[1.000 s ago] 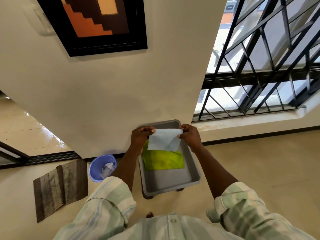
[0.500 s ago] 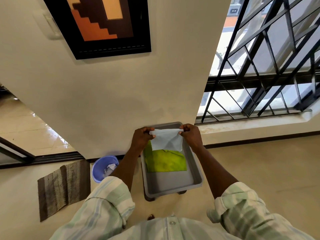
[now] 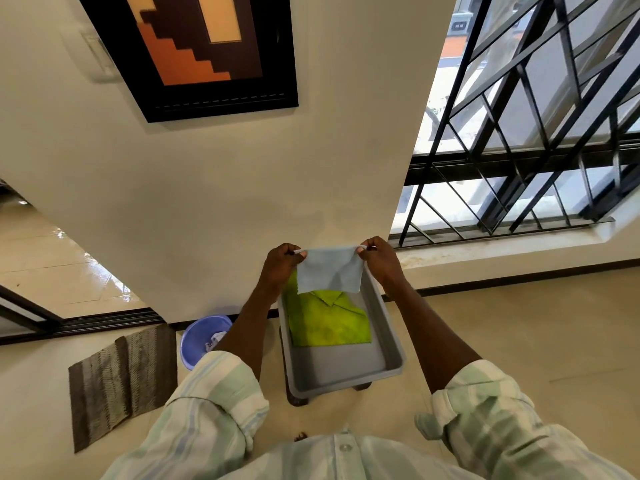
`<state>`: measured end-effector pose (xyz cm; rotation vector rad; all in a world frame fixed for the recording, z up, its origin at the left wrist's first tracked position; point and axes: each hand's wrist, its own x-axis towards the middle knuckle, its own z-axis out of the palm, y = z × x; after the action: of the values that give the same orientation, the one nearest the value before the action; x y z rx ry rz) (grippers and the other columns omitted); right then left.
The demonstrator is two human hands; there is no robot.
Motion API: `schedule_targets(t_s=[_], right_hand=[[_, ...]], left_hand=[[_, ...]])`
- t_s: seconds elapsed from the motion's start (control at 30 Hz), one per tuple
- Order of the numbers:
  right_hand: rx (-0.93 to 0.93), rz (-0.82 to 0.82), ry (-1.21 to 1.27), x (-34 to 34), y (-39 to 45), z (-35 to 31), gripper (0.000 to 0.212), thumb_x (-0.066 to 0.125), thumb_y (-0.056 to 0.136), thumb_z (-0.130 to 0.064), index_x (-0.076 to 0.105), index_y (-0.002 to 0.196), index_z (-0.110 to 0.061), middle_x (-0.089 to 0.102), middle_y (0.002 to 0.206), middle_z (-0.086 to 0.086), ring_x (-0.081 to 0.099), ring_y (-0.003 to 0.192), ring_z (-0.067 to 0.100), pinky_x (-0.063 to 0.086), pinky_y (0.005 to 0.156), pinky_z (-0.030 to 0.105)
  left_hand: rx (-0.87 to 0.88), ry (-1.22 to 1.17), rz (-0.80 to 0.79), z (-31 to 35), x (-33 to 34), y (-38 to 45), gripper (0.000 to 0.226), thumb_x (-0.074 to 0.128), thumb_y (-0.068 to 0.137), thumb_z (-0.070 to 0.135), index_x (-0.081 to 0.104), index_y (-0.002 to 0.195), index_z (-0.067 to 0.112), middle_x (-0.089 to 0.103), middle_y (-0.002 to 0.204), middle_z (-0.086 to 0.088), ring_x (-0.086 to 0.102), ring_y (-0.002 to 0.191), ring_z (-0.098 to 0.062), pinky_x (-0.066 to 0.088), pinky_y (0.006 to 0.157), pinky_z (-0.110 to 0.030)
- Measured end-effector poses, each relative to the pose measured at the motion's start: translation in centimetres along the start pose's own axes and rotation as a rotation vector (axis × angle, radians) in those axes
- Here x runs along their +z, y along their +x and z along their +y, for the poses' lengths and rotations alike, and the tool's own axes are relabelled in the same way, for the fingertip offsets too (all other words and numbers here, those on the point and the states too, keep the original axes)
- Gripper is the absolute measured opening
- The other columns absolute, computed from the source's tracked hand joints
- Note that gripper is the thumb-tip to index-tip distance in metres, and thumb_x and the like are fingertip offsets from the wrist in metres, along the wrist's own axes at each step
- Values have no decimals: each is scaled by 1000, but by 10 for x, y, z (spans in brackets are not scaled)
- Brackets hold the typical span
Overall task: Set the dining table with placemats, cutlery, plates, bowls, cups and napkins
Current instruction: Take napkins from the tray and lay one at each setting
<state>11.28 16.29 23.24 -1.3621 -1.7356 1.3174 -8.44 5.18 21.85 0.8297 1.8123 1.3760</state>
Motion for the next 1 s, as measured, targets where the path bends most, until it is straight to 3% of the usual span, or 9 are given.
schedule_targets(t_s=[0.17,0.3,0.4,0.47,0.57,0.63,0.8,0.9,1.0], right_hand=[[135,-24,304,0,0,-13,9,63,89,-22,61,84,-14,62,84,6,58,84,24,46,74,38],[379,-84,618,4,-11,-15,22,59,97,-26,61,86,-7,65,88,13,63,83,28,53,78,40],[522,-182,778,-3,-24,-15,24,62,95,-26,63,85,-4,68,68,11,66,61,20,55,55,31],[559,-212,774,-5,-29,-12,16,66,92,-16,62,87,-2,68,75,13,66,68,20,57,62,32],[618,-249,746,-7,-32,-3,3,64,90,-1,62,90,1,68,85,16,65,80,25,60,71,35],[637,-271,691,-8,-35,1,1,61,91,0,61,92,0,67,89,16,64,84,29,56,83,43],[592,-272,570,-8,-38,11,26,70,87,-20,63,108,-6,68,105,17,64,98,34,53,89,51],[524,-364,596,-8,-41,12,28,66,87,-4,64,114,-10,72,101,12,68,90,28,60,69,37],[501,-369,615,-10,-46,11,36,61,84,11,63,109,-16,70,100,10,66,89,28,59,60,33]], left_hand=[[-168,-257,-43,12,-1,9,13,67,88,24,64,89,12,57,82,-16,51,74,-27,41,59,-32],[-513,-428,-142,3,4,12,43,68,87,36,67,115,4,69,108,-19,64,96,-33,52,83,-41],[-665,-549,-221,-5,10,8,43,64,91,35,64,121,4,66,119,-16,62,107,-31,47,97,-45],[-694,-562,-247,-7,12,2,38,61,94,25,60,121,-1,63,122,-17,64,107,-30,53,89,-43],[-711,-534,-306,-15,12,-8,64,91,57,9,62,111,-5,67,110,-25,72,82,-34,58,60,-44],[-737,-560,-336,-22,9,-7,91,98,31,6,62,115,-5,69,107,-25,71,84,-37,58,61,-48],[-714,-505,-284,-15,17,-10,43,72,81,11,60,121,-2,65,118,-20,67,92,-32,59,73,-47],[-699,-549,-299,-15,15,-9,51,72,75,7,59,123,-4,62,123,-21,66,97,-32,59,76,-47],[-694,-551,-347,-14,10,-9,30,62,81,-5,65,111,-2,70,108,-19,70,87,-31,59,75,-46]])
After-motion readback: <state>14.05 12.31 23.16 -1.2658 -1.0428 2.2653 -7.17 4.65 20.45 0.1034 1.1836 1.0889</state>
